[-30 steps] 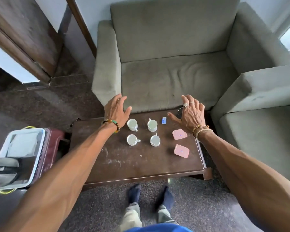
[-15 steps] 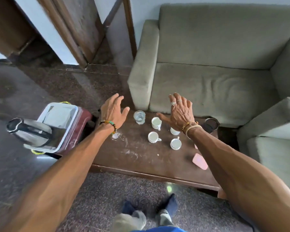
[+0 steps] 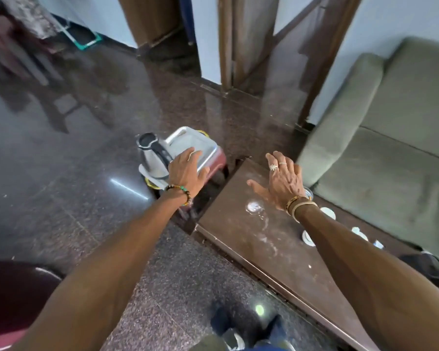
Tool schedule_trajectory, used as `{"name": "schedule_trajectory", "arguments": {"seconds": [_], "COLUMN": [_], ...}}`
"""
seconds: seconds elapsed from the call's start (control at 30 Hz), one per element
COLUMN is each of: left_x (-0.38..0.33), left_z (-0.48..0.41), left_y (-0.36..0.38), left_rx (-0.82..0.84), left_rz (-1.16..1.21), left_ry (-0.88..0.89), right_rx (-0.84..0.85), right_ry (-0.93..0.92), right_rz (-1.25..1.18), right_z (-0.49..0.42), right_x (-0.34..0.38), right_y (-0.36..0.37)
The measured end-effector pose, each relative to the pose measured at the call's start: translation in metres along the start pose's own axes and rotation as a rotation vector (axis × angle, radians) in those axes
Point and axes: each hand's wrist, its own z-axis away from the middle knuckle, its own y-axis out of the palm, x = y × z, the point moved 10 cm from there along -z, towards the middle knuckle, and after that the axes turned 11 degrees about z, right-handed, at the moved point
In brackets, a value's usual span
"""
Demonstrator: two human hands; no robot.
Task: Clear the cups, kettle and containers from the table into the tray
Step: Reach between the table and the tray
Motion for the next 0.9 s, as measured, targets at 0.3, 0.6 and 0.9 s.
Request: {"name": "schedule_trajectory", "arguments": {"seconds": [0.3,0.6,0.9], "left_x": [0.132,0.215,0.234], "left_z": [0.004,-0.026,-0.104], "left_y": [-0.064,-0.084,-0.109], "left_rx": [-0.105,-0.110,-0.156], "left_rz": [0.014,-0.004,0.016], "left_ry": [-0.212,-0.364,-0.331], "right_rx": [0.000,0.040,0.007], "right_ry": [-0.238,-0.373,-0.336], "right_rz": [-0.025,-0.013,-0.023], "right_z": [-0.082,-0.161,-0.250], "right_x": [0.143,0.223,0.246], "right_y": [0.003,0.037,0.037]}}
